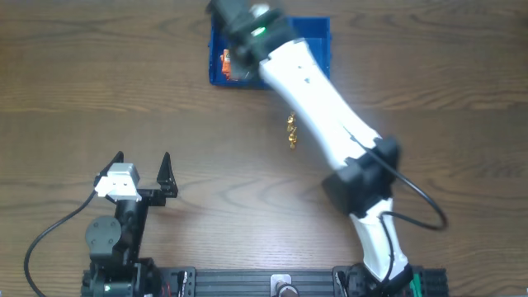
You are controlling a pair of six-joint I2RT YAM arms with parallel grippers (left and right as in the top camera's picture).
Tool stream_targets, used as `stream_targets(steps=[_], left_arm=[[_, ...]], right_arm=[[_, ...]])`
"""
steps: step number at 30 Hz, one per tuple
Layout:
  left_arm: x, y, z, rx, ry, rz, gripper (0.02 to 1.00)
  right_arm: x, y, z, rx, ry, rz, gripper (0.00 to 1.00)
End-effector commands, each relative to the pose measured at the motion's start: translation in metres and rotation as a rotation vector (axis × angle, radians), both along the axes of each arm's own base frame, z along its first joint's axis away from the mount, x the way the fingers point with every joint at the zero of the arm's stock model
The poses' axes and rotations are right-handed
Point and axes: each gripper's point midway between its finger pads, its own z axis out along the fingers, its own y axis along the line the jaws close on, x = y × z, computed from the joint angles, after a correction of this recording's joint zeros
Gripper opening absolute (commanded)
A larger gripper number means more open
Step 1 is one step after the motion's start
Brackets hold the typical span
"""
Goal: Sort Candies Into Trays
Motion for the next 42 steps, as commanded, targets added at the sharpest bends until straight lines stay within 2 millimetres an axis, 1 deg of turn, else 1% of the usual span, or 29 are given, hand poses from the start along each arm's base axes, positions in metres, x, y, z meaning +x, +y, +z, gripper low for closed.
stream_targets(steps=[1, 5, 6, 8, 11, 13, 16, 20, 25, 32, 34, 35, 36, 37, 38, 40, 41, 42], left_arm=[[-0.001, -0.003, -0.016, 0.012, 0.045, -0.02, 0.998], [-0.001, -0.003, -0.016, 0.012, 0.045, -0.02, 0.998], [-0.001, -0.003, -0.016, 0.012, 0.045, -0.02, 0.998], [-0.001, -0.003, -0.016, 0.012, 0.045, -0.02, 0.996], [-0.001, -0.003, -0.016, 0.012, 0.045, -0.02, 0.996], [-0.001, -0.003, -0.016, 0.012, 0.045, -0.02, 0.998], [-0.001, -0.003, -0.016, 0.012, 0.045, -0.02, 0.998], [-0.001, -0.003, -0.016, 0.012, 0.045, -0.02, 0.998], [-0.001, -0.003, -0.016, 0.012, 0.045, -0.02, 0.998], [-0.001, -0.003, -0.016, 0.012, 0.045, -0.02, 0.998], [-0.001, -0.003, -0.016, 0.012, 0.045, -0.02, 0.998], [-0.001, -0.003, -0.016, 0.012, 0.045, -0.02, 0.996], [-0.001, -0.003, -0.016, 0.012, 0.045, -0.02, 0.998], [-0.001, -0.003, -0.016, 0.012, 0.045, -0.02, 0.998], [-0.001, -0.003, -0.016, 0.012, 0.045, -0.02, 0.998], [-0.001, -0.003, -0.016, 0.012, 0.045, -0.02, 0.998], [-0.001, -0.003, -0.016, 0.012, 0.045, -0.02, 0.998], [-0.001, -0.003, -0.016, 0.012, 0.045, -0.02, 0.998]], right_arm=[[0.038, -0.081, 0.041, -0.019, -0.108, -0.13, 0.036], [0.052, -0.123, 0.038, -0.02, -0.098, -0.181, 0.036], [0.054, -0.13, 0.038, -0.023, -0.097, -0.193, 0.036], [0.057, -0.137, 0.036, -0.022, -0.095, -0.199, 0.036], [0.063, -0.135, 0.031, -0.026, -0.1, -0.182, 0.036], [0.068, -0.134, 0.021, -0.03, -0.09, -0.182, 0.036], [0.076, -0.131, 0.0, -0.042, -0.062, -0.181, 0.036], [0.096, -0.126, -0.034, -0.052, -0.047, -0.174, 0.036], [0.108, -0.122, -0.063, -0.066, -0.031, -0.163, 0.036], [0.114, -0.123, -0.09, -0.077, -0.002, -0.165, 0.036], [0.114, -0.123, -0.094, -0.079, 0.005, -0.165, 0.066], [0.114, -0.123, -0.094, -0.079, 0.005, -0.164, 0.13], [0.115, -0.122, -0.094, -0.079, 0.004, -0.164, 0.218], [0.115, -0.122, -0.094, -0.079, 0.003, -0.164, 0.332], [0.115, -0.122, -0.094, -0.079, 0.004, -0.164, 0.463], [0.114, -0.123, -0.095, -0.08, 0.009, -0.163, 0.783], [0.113, -0.122, -0.095, -0.079, 0.011, -0.154, 0.91], [0.113, -0.12, -0.095, -0.076, 0.013, -0.148, 0.98]])
